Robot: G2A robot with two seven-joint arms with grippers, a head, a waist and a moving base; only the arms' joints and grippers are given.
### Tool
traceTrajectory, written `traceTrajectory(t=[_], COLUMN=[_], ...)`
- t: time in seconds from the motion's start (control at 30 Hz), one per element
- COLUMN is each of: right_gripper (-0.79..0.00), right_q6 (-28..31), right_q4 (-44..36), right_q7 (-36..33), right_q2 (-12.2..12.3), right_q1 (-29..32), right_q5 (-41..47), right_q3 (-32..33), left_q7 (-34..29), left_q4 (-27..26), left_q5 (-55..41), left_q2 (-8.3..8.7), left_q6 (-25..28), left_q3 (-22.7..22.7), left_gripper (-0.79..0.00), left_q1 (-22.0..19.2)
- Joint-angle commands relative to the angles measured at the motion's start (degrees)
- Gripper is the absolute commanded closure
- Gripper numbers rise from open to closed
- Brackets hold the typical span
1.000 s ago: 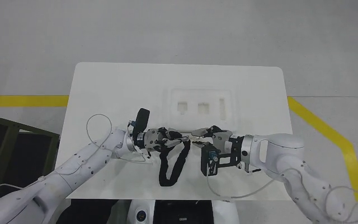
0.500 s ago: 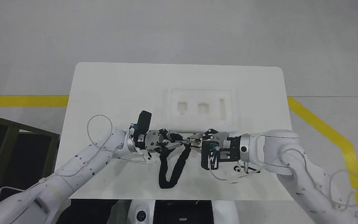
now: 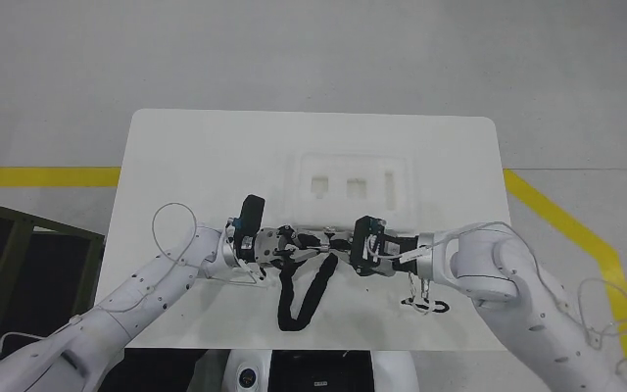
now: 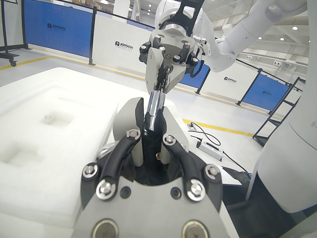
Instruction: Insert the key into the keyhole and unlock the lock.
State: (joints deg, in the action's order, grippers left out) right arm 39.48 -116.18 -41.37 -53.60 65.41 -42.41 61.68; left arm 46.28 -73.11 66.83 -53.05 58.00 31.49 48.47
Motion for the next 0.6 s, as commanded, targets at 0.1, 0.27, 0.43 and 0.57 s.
traceTrajectory(t=[0.1, 0.27, 0.43, 0.57], right_gripper=[0.0, -0.785, -0.785, -0.785], right_q6=[-0.6, -0.7, -0.9, -0.8], right_q4=[-0.3, -0.5, -0.4, -1.1], right_q7=[-1.9, -1.7, -0.6, 1.2], right_q2=[0.1, 0.1, 0.1, 0.2], right_q1=[-0.1, -0.1, 0.0, 0.4], right_q5=[2.0, 2.5, 2.3, 1.5], right_q3=[0.0, -0.1, -0.1, 0.9], left_q7=[0.0, 0.0, 0.0, 0.0], left_q4=[-0.1, -0.3, -0.6, -0.7], left_q5=[0.3, 0.6, 0.7, 1.0], left_q2=[-0.11, -0.2, -0.23, -0.15], left_q6=[0.0, 0.0, 0.0, 0.0], left_q3=[0.8, 1.5, 2.4, 3.4], left_gripper=[0.0, 0.0, 0.0, 0.0], left_q1=[0.6, 1.0, 1.6, 2.1])
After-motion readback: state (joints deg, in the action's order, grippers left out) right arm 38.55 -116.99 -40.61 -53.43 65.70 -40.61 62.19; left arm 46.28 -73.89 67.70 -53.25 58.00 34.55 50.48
